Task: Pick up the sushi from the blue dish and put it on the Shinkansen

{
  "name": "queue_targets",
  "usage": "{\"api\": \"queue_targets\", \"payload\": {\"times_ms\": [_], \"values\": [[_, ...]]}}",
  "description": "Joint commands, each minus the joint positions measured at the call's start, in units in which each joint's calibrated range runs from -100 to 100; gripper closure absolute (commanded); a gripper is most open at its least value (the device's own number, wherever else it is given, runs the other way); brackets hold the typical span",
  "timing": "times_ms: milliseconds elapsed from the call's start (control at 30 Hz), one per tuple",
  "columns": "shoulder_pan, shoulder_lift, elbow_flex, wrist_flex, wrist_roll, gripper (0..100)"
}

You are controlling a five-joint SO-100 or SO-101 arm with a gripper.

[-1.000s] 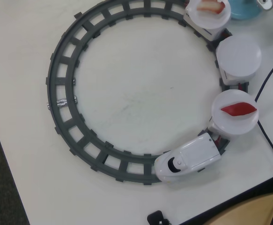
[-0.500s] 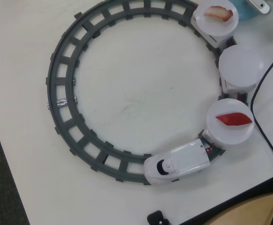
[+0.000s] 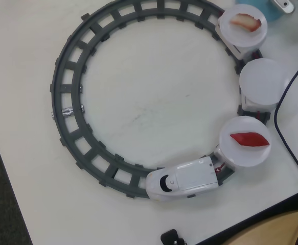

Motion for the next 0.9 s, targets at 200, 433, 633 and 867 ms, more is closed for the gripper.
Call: {"api": "queue_targets", "payload": {"times_ms": [200,433,633,867], "values": [[3.67,-33.22,10.32,11.72,-2.35,98],[-8.21,-65.20,39.86,12.31,-1.51,98],[-26.70,-87.58,64.36,12.31,-0.25,98],[-42.02,-100.44,79.71,13.08,-0.04,98]]}}
